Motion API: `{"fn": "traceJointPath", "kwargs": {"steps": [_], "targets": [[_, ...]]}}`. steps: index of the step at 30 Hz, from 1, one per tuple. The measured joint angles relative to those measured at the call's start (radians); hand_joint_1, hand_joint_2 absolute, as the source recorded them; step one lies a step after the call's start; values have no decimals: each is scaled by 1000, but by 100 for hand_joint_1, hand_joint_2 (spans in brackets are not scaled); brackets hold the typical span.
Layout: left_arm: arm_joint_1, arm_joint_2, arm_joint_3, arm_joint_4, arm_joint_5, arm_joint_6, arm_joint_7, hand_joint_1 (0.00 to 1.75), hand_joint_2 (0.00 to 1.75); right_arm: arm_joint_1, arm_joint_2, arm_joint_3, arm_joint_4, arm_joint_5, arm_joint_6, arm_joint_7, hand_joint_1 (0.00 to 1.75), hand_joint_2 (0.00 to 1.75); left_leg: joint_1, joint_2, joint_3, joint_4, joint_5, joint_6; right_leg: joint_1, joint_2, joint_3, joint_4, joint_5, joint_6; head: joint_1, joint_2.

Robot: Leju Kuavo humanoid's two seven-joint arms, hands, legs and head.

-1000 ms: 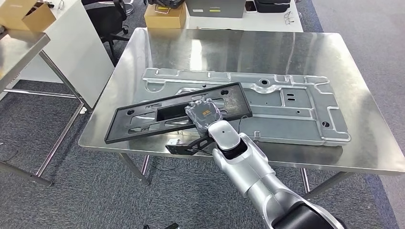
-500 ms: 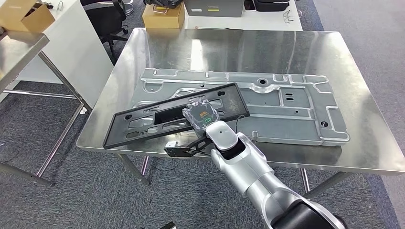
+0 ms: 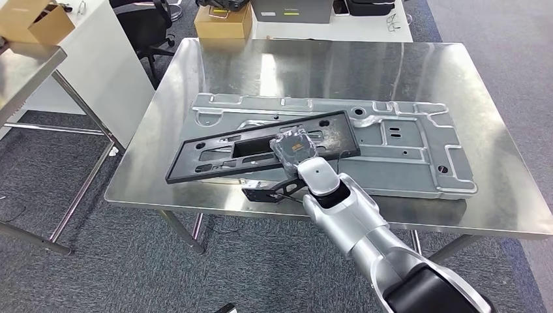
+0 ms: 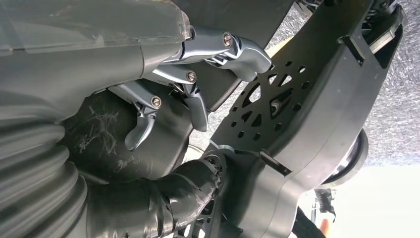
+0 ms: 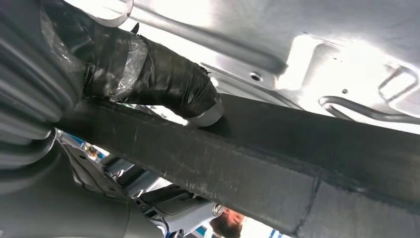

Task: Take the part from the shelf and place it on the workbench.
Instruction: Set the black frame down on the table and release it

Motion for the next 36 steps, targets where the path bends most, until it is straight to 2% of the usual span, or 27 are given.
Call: {"fn": "traceJointPath", "kwargs": {"steps": [23, 27, 36], "targets": [[4, 9, 5, -6, 7, 0, 0, 0, 175, -1, -31, 13, 12, -8, -1, -14, 175, 175, 0, 0, 0, 0, 0, 0, 0, 0, 0, 0, 0, 0, 0, 0], [4, 11, 5, -8, 8, 0, 0, 0, 175, 0, -33, 15, 13, -9, 0, -15, 0, 0, 0, 0, 0, 0, 0, 0, 0, 0, 0, 0, 0, 0, 0, 0], [5, 17, 5, -14, 11, 0, 0, 0, 175, 5, -41, 16, 21, -20, 3, -15, 0, 0, 0, 0, 0, 0, 0, 0, 0, 0, 0, 0, 0, 0, 0, 0]]}}
